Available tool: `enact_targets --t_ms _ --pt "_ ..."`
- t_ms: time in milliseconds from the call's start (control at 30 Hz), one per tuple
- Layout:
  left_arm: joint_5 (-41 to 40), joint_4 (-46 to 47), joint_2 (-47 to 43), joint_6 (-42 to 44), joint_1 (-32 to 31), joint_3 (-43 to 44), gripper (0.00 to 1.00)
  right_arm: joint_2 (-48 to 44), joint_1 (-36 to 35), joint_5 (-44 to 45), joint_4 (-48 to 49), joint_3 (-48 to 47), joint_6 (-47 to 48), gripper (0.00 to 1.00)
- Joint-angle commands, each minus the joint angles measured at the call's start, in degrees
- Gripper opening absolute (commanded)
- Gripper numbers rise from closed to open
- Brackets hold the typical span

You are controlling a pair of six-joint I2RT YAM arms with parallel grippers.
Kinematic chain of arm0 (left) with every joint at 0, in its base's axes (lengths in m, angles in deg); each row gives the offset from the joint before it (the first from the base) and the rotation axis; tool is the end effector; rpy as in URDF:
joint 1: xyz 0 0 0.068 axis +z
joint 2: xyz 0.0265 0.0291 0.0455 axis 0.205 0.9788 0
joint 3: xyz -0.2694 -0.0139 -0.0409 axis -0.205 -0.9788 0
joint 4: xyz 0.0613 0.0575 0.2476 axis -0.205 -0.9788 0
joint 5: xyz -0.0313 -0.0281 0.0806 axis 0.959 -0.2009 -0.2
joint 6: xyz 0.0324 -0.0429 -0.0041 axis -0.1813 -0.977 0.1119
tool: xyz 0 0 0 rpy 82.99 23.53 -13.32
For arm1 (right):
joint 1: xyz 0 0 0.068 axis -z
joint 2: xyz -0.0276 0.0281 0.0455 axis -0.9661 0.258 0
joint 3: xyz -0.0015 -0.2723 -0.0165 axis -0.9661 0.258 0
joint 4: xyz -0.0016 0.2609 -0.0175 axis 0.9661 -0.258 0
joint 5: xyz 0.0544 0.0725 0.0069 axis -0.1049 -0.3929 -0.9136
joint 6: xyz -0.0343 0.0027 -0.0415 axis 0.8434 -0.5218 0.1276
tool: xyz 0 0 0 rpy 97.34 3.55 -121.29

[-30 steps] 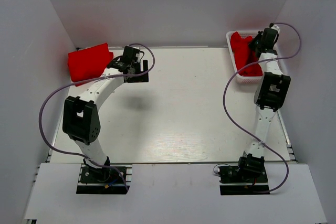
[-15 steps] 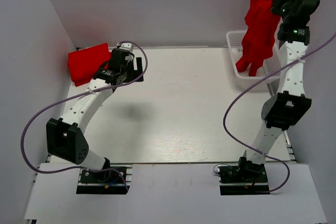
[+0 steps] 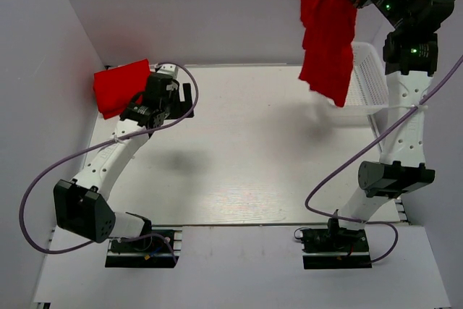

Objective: Fold and stack the t-shirts
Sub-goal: Move the tshirt to the center of the board

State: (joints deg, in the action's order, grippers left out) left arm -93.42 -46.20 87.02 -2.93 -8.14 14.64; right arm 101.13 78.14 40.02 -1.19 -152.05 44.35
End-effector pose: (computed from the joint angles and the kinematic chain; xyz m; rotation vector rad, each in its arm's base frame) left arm 0.2836 -0.0965 0.3306 0.0061 2.2615 -0.1277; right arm 0.3214 0.0015 0.6049 -0.2765 1.1785 0.5556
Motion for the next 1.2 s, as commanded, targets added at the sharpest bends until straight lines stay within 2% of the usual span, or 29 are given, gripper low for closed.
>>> enact_targets --t_ms 0,167,367,467,533,633,667,767,800,833,967,1167 --pt "-2.23 -0.80 -3.74 -0.38 0.28 -0.18 0.99 -1.82 -2.56 -14.07 11.73 -2.61 -8.17 0.00" --pt "-3.38 -1.33 -7.17 -1.43 0.28 -0.18 0.99 -3.92 -6.17 -18.56 14.72 1.42 -10.37 0.00" --pt "-7.07 -6.24 -10.51 -4.59 0.28 -0.71 0.99 -7.53 -11.08 -21.99 15.79 15.04 -7.04 0.00" --pt "-7.07 -7.04 -10.52 -5.20 0.28 -1.23 0.99 -8.41 -13.54 -22.78 14.56 23.82 -5.37 0.00" --pt "-7.07 -7.56 -10.52 -5.74 0.28 -1.24 0.99 -10.42 -14.78 -21.48 14.12 35.46 -3.96 0.00" --pt "-7.07 -7.57 -9.82 -5.74 0.28 -1.77 0.99 -12.37 -17.94 -11.76 14.47 50.86 -2.47 0.00" --pt "-7.07 -7.57 -8.94 -5.74 0.28 -1.77 0.99 -11.94 -18.99 -10.76 12.65 53.09 -1.94 0.00" --pt "-7.07 -8.70 -7.18 -5.74 0.28 -0.63 0.99 -9.13 -20.58 -5.93 4.49 59.16 0.17 0.35" --pt "-7.07 -8.71 -6.13 -5.74 0.28 -0.62 0.99 -8.86 -20.84 -4.96 3.67 62.22 0.52 0.71" --pt "-6.55 -8.71 -6.12 -5.74 0.28 -0.62 0.99 -8.85 -21.02 -1.73 3.14 63.03 0.79 0.90" --pt "-4.79 -8.71 -4.20 -5.21 0.28 -0.10 0.99 -8.59 -21.46 5.57 -3.16 60.59 3.16 0.90" --pt "-4.79 -8.71 -4.19 -4.07 0.28 0.52 0.99 -13.68 -21.29 15.95 -6.00 55.57 5.62 0.90"
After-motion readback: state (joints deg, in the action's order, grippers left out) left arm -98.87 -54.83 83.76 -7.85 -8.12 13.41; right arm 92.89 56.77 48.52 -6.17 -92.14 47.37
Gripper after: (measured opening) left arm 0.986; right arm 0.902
